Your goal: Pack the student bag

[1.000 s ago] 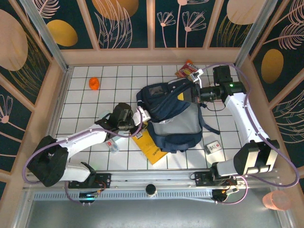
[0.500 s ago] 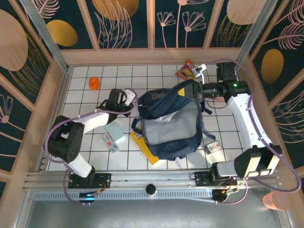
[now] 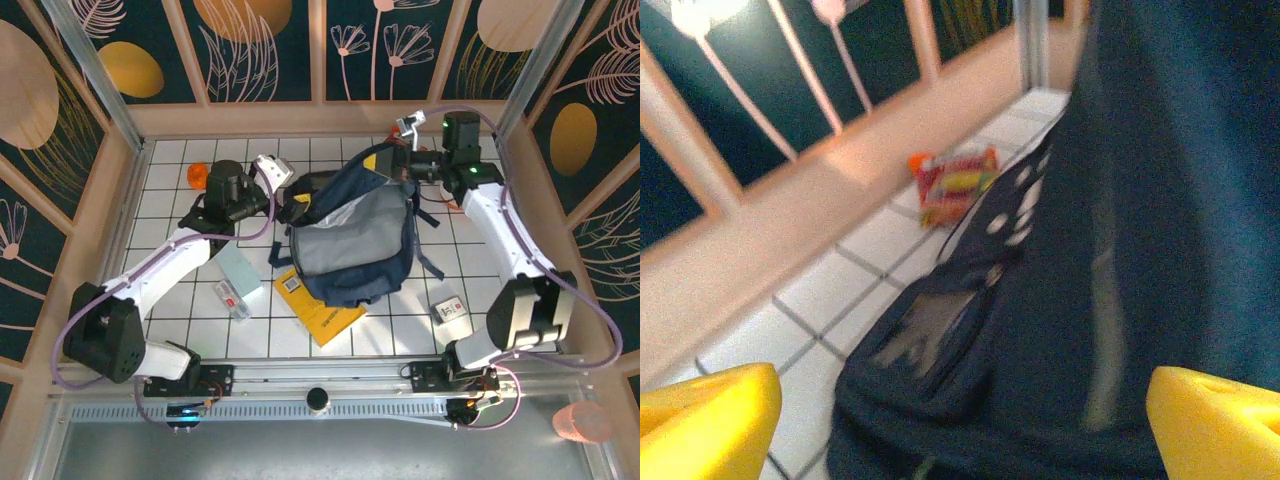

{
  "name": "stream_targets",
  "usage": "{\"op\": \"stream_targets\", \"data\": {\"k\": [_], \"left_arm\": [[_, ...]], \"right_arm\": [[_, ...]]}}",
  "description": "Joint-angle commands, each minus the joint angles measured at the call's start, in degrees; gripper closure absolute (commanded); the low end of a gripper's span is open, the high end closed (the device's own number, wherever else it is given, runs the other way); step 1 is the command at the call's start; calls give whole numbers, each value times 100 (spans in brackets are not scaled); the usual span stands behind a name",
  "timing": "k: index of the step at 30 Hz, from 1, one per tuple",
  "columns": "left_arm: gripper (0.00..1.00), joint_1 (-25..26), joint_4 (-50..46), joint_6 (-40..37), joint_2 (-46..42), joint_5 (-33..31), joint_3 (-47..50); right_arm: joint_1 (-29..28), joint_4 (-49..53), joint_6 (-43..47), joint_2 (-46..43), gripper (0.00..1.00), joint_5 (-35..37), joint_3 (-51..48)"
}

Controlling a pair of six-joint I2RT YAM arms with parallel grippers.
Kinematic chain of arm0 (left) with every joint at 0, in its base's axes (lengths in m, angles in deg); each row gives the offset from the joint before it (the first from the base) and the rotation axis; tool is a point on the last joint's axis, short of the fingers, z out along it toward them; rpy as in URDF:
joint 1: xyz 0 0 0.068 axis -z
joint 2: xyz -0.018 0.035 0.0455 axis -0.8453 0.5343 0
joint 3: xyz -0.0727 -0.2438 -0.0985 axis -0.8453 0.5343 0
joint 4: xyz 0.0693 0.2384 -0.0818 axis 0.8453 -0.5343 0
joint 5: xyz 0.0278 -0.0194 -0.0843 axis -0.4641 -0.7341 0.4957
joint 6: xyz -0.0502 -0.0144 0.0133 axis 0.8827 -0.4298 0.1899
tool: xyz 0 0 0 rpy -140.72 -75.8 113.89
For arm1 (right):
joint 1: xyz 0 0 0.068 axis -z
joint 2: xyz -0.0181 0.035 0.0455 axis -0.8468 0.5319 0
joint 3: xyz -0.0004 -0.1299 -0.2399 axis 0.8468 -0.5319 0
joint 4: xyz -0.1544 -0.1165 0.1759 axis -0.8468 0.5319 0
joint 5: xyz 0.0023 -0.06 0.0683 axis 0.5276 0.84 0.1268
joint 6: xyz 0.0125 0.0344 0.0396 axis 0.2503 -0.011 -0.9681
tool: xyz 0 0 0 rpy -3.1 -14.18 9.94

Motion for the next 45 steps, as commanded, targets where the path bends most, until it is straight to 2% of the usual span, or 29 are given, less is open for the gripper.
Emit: {"op": "stream_targets", "data": {"k": [1,3,5,7,10,12,13,17,21,26,31,35,41,45], "left_arm": [[6,88,-67,-230,-72,28,-310],[6,83,-141,-51,-98,-478,-383],[6,89,-315,84,-172,-744,-387],[6,84,-495,550,-330,-975,-355],[8,91,-819,1658,-702,-1218,-142],[9,87,-1108,2619,-964,-1382,87],[10,91,-1288,3032,-1061,-1475,170],[13,91,-2135,4691,-1379,-1659,670],[15,92,-2725,5765,-1531,-1455,1123],[16,168,-2944,6421,-1682,-978,1652],[18,300,-3113,6760,-1883,-731,2037],[19,395,-2896,7103,-1971,-365,2509],[25,516,-2493,7336,-2068,-72,2849],[28,537,-2060,7444,-1897,286,3113]], "right_arm": [[-190,-1060,-96,352,100,257,608],[-265,-1084,-13,745,100,181,891],[-260,-928,78,1080,100,216,1167],[-261,-552,294,1293,98,422,1436],[-255,-65,390,1270,79,951,1427],[-246,208,222,1079,64,1547,1182],[-245,344,165,985,60,1757,1059],[-259,1239,-176,526,50,2998,472],[-290,1814,-362,-181,44,3875,-296],[-314,2552,-457,-910,41,4816,-879],[-457,3024,-519,-1466,40,5166,-1353],[-778,3399,-621,-1848,42,5464,-1494],[-1861,3450,-1026,-2402,53,5443,-1643],[-3200,2757,-1638,-2449,56,5373,-2375]]}}
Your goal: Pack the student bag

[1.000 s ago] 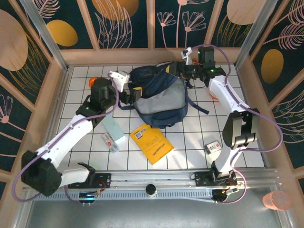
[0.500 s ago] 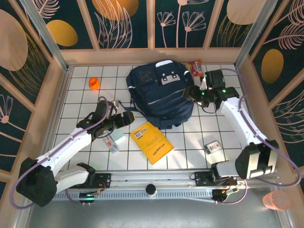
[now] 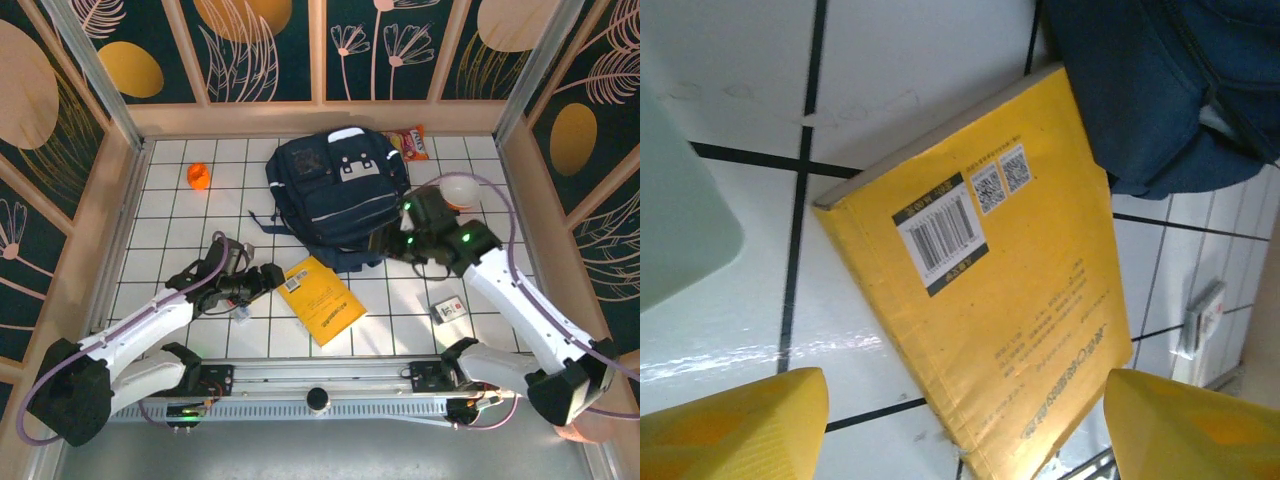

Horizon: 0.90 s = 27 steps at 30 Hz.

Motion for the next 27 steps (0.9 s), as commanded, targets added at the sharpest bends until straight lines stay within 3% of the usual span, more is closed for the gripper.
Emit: {"op": "stream_targets", "data": {"k": [1,4,7,16,22,27], "left_arm": [[28,38,437,229,172,534,213],[28,103,542,189,352,716,313],[29,116,935,209,520,866,427],[29,144,1563,155,1308,1070,510],[29,160,1961,92,1655,1231,432],[29,160,2323,169,1725,1395,490]], "right_arm": [[-1017,-493,-681,147,57,59,-648],[-1793,-1155,-916,593,59,51,-1067],[-2033,-1634,-923,1084,60,-2,-1350],[-1820,-1955,-632,1838,60,491,-1727],[-1444,-2598,-212,2382,63,80,-1983],[-1813,-3384,-61,3057,74,-977,-1816]]}}
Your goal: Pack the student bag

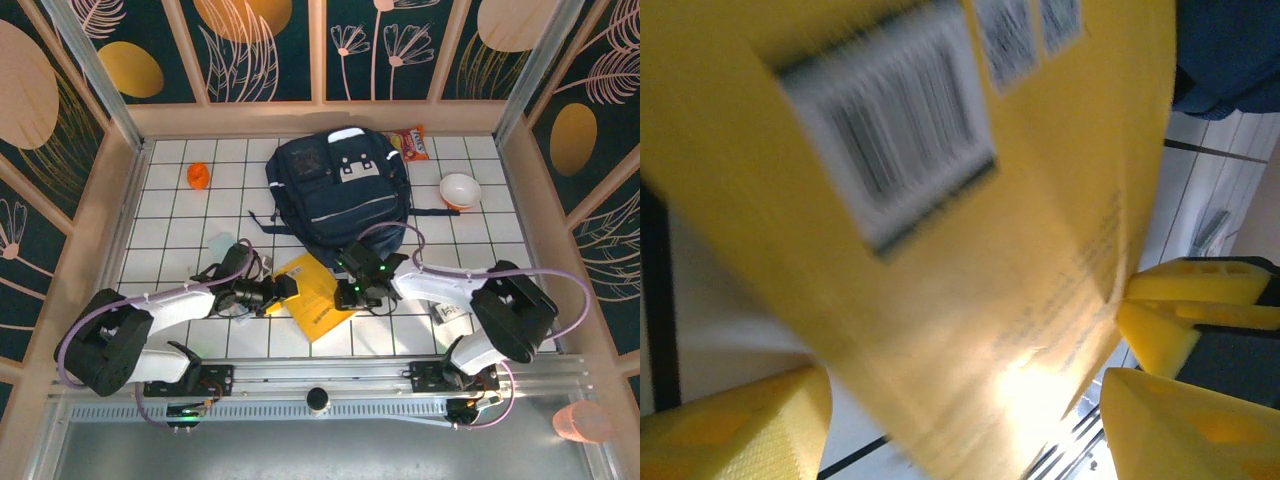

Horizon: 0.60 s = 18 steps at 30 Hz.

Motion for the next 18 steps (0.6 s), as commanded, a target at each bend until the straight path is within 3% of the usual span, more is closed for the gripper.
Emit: {"op": "stream_targets", "data": {"k": [1,6,14,18], "left_arm": [[29,30,614,74,53,264,79],[33,29,806,161,-344,296,138],[37,31,1703,562,-1302,439,246],[36,17,569,143,-1191,-163,105]], "right_arm": [[-367,-865,215,772,77,-909,-3],[-665,-987,222,1162,80,-1414,328],[-402,-1618,-124,887,81,-1795,124],[-318,-1044,29,614,77,-1485,357]]}}
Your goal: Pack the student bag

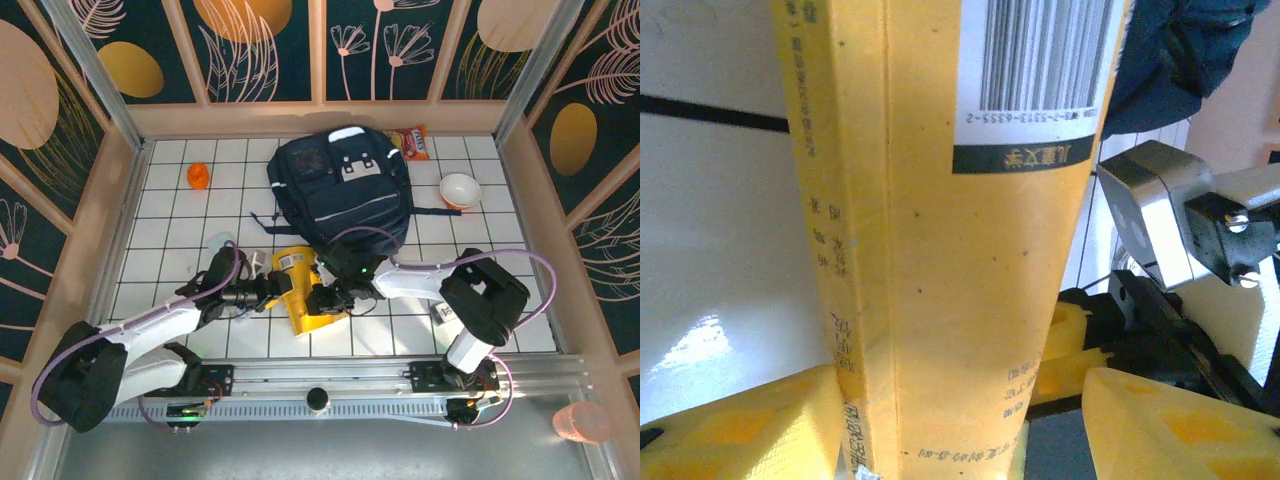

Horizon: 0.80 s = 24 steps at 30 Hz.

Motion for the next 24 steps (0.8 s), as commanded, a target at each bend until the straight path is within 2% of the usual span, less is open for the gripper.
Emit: {"op": "stream_targets", "data": {"k": [1,3,5,7,10,15,18,20,24], "left_arm": [[34,30,128,-329,161,86,-284],[34,35,3,-292,276,22,-228],[33,34,-127,-263,236,-123,-232],[32,35,-402,-369,207,-285,-314],[33,33,-645,-381,184,-436,-317],[33,33,-1139,-444,-78,-708,-289],[33,32,-996,-425,53,-464,-154],[34,35,-780,-422,207,-246,-66],[36,32,-230,-380,389,57,7]], "right_arm": [[-20,555,98,-297,71,282,240],[60,1143,150,-605,58,638,455],[166,1745,163,-863,49,998,616],[234,2274,139,-987,47,1335,682],[297,2347,111,-892,46,1415,517],[187,2022,-5,-464,47,1466,383],[188,1936,-51,-236,49,1568,337],[183,1742,-1,-115,54,1462,265],[156,955,62,133,70,693,94]]}}
